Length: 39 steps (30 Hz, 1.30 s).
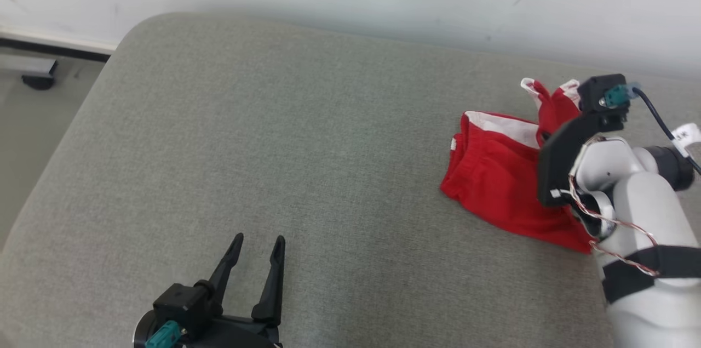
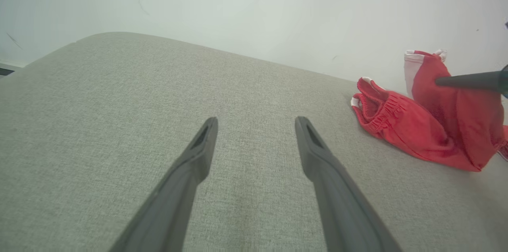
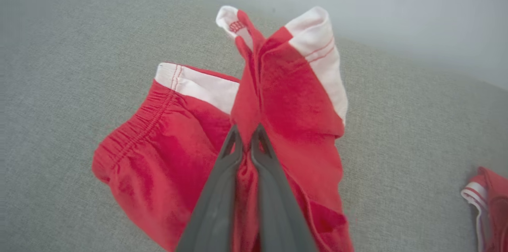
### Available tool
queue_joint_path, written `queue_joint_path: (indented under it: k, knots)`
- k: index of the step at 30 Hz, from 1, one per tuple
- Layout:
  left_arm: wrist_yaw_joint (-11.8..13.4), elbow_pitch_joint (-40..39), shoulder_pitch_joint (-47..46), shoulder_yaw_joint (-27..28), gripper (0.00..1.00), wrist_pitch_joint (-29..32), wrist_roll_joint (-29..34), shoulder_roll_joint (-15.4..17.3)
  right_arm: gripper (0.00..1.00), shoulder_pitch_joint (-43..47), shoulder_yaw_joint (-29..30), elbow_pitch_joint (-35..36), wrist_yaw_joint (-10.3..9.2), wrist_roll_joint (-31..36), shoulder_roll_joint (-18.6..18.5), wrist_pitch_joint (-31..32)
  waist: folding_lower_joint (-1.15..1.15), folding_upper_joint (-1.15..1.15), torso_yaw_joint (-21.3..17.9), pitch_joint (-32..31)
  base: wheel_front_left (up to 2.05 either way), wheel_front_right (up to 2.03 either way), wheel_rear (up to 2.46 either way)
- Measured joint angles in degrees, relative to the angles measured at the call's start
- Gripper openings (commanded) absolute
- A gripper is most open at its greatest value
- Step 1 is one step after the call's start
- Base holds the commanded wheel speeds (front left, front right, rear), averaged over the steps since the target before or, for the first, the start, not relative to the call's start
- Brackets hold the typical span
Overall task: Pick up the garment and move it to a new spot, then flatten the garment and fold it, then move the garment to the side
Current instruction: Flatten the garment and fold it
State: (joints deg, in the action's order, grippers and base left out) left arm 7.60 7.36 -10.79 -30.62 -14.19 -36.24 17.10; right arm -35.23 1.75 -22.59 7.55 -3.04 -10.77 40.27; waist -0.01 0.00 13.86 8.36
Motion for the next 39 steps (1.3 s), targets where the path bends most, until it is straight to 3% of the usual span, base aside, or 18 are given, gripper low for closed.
queue_joint_path:
  k: [15,16,17,22,25,32,34,39]
  knots:
    - [-0.7,1.5,-1.1,-0.4,1.0,-0.4,0.0,-1.8,0.0,-7.0,-3.1,-12.8,0.0,-0.7,4.3,-2.8,0.01,0.0,4.2,2.9,0.0,0.0,0.0]
    - [-0.9,1.6,-1.0,-0.3,1.0,-0.4,0.0,-1.8,0.3,-7.0,-3.4,-13.0,0.0,-1.1,4.4,-3.0,0.01,0.0,4.3,2.9,0.0,0.0,0.0]
    - [-0.9,1.7,-1.0,-0.3,1.0,-0.4,0.0,-1.8,1.0,-7.0,-3.6,-13.1,0.0,-1.5,4.4,-3.0,0.01,0.01,4.3,2.9,0.0,0.0,0.0]
    - [-0.9,1.8,-0.8,0.0,1.0,-0.5,0.0,-1.8,1.0,-7.0,-4.0,-8.6,0.01,-6.4,4.1,-5.6,0.01,0.0,3.8,1.8,0.0,0.0,0.0]
    - [-1.0,1.8,-0.1,0.1,1.0,-0.5,0.0,-1.7,1.0,-6.1,-2.4,-4.5,0.0,-7.4,2.1,-7.4,0.01,0.0,3.3,0.9,0.0,0.0,0.0]
    - [-1.0,1.6,0.3,-0.2,1.0,-0.6,0.0,-1.4,1.0,2.7,2.1,-0.9,0.0,-2.5,-3.6,-10.7,0.0,0.0,2.0,-0.9,0.0,0.0,0.0]
    - [-1.0,1.4,0.3,-0.3,1.0,-0.6,0.0,-1.5,0.0,5.4,2.0,-1.3,0.0,-1.8,-3.6,-12.0,0.0,0.0,1.8,-1.0,0.0,0.0,0.0]
    - [-1.0,1.2,0.3,-0.3,1.0,-0.6,-0.1,-1.4,0.0,9.1,-1.4,-1.1,0.0,-3.0,0.5,-14.7,0.0,0.0,1.7,-0.6,0.0,0.0,0.0]
